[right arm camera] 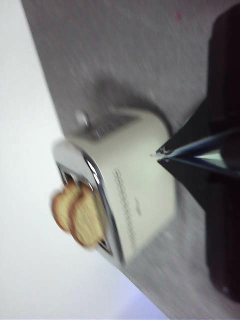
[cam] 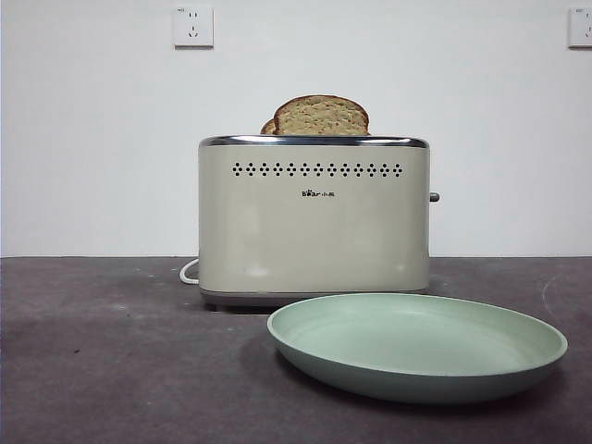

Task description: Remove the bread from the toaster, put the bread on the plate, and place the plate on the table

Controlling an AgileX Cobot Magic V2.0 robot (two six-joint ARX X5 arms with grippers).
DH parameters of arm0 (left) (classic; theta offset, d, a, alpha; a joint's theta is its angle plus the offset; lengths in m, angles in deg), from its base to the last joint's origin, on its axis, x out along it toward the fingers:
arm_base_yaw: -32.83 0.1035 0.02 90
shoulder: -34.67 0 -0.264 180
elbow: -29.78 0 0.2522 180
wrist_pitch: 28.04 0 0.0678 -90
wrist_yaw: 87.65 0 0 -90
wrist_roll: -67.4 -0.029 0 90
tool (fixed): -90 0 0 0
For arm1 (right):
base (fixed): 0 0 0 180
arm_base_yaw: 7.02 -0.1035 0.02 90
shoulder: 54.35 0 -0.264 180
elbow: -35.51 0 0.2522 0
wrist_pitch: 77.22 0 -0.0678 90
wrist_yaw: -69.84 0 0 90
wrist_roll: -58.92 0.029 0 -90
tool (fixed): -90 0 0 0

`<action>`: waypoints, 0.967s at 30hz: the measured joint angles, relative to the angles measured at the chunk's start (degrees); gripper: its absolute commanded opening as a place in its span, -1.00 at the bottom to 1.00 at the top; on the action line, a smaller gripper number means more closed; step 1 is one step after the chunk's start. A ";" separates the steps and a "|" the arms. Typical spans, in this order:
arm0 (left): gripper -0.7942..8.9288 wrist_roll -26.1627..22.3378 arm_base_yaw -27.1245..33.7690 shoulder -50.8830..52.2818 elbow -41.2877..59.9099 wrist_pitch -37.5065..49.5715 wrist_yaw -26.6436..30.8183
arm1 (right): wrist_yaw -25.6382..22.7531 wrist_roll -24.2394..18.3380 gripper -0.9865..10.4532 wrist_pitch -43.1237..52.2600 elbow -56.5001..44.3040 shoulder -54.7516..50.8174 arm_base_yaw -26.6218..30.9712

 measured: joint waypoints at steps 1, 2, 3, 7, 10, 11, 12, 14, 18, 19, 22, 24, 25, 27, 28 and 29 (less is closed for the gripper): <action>-0.85 -0.02 0.00 -1.11 -1.79 -0.70 -2.32 | 2.23 -0.55 -0.85 -1.79 2.32 2.05 0.00; -0.85 -0.07 0.00 -2.08 -3.39 -1.29 -4.22 | 4.13 -1.14 -0.85 -3.39 4.35 3.83 0.00; -0.85 -0.07 0.00 -3.21 -5.29 -1.86 -6.38 | 6.19 -1.90 -0.85 -5.35 6.73 5.81 0.00; -0.85 -0.11 0.00 -7.87 -12.17 -4.13 -13.35 | 13.33 -5.75 -0.85 -12.76 16.04 13.03 0.00; -0.85 -0.15 0.00 -10.93 -15.93 -6.49 -18.29 | 16.57 -9.03 -0.85 -18.67 22.62 17.46 -0.02; -0.85 -0.35 0.00 -11.76 -16.94 -7.50 -19.61 | 17.16 -10.08 -0.85 -20.50 24.46 18.56 -0.02; -0.85 -0.63 -0.02 -12.70 -18.12 -8.79 -21.00 | 17.66 -11.28 -0.85 -22.73 26.47 19.71 -0.02; -0.85 -1.49 -0.35 -14.16 -20.28 -11.74 -22.32 | 18.60 -13.68 -0.85 -26.73 29.99 21.42 -0.02; -0.85 -4.33 -1.53 -15.82 -24.02 -18.23 -22.45 | 18.86 -18.49 -0.85 -34.12 35.10 23.10 -0.39; -0.85 -5.20 -1.81 -16.00 -24.65 -19.52 -22.45 | 18.86 -19.56 -0.85 -35.43 35.56 23.15 -0.39; -0.85 -6.67 -2.47 -16.04 -25.29 -20.44 -22.40 | 18.91 -21.29 -0.85 -37.05 35.69 22.99 -0.61; -0.85 -7.08 -2.73 -16.04 -25.29 -20.55 -22.38 | 18.93 -21.86 -0.84 -37.03 35.69 22.99 -0.74; -0.85 -7.19 -2.80 -16.04 -25.29 -20.61 -22.38 | 18.93 -22.01 -0.82 -37.05 35.71 22.99 -0.76; -0.83 -7.26 -2.91 -16.04 -25.29 -20.65 -22.38 | 18.93 -22.18 -0.81 -37.03 35.71 23.12 -0.76; -0.81 -7.32 -2.93 -16.09 -25.29 -20.68 -22.40 | 18.93 -22.21 -0.77 -37.03 35.71 23.17 -0.76; -0.73 -7.37 -3.02 -16.09 -25.29 -20.68 -22.40 | 18.93 -22.25 -0.68 -37.03 35.71 23.17 -0.76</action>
